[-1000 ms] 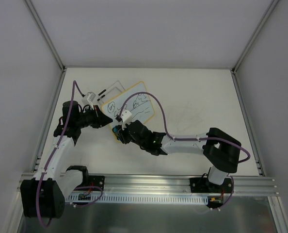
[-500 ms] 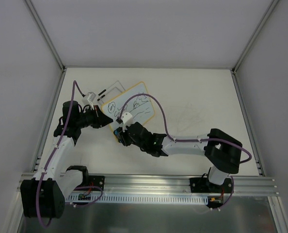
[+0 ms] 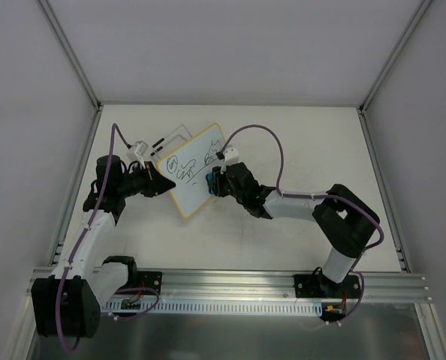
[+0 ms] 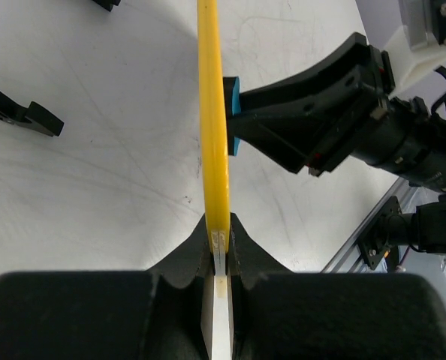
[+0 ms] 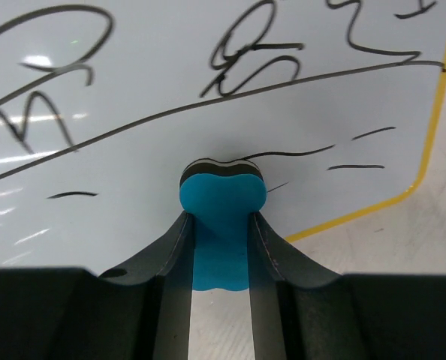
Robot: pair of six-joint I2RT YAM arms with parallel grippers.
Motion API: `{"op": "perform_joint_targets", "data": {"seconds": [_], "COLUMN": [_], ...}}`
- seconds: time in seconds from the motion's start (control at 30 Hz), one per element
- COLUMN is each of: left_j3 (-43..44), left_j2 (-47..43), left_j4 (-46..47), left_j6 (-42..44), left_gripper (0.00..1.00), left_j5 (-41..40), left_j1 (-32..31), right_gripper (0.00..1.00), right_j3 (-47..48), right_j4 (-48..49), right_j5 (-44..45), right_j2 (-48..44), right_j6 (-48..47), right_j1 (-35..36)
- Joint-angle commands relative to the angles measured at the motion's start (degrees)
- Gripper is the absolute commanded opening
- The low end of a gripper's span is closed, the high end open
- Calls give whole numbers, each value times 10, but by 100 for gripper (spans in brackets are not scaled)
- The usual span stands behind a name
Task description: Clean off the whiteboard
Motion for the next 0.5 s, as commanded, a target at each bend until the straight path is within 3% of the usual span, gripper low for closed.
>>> {"op": "perform_joint_targets", "data": {"seconds": [0.0,0.27,0.47], "left_j3": [7,8,8], "left_j2": [-14,-12,-10], "left_j4": [7,7,8], "left_j6": [-18,-18,-19], "left_gripper": [0,0,0], "left_j5": [66,69,68], "left_j1": [-12,-12,-12], "right_gripper": [0,0,0], "right_j3": [-11,3,16], "right_j4": [53,65,64], "right_j5": [-10,-39,-96], "right_j2": [29,54,44], "right_j6": [15,1,-22], "right_j1": [-28,-76,-51]}}
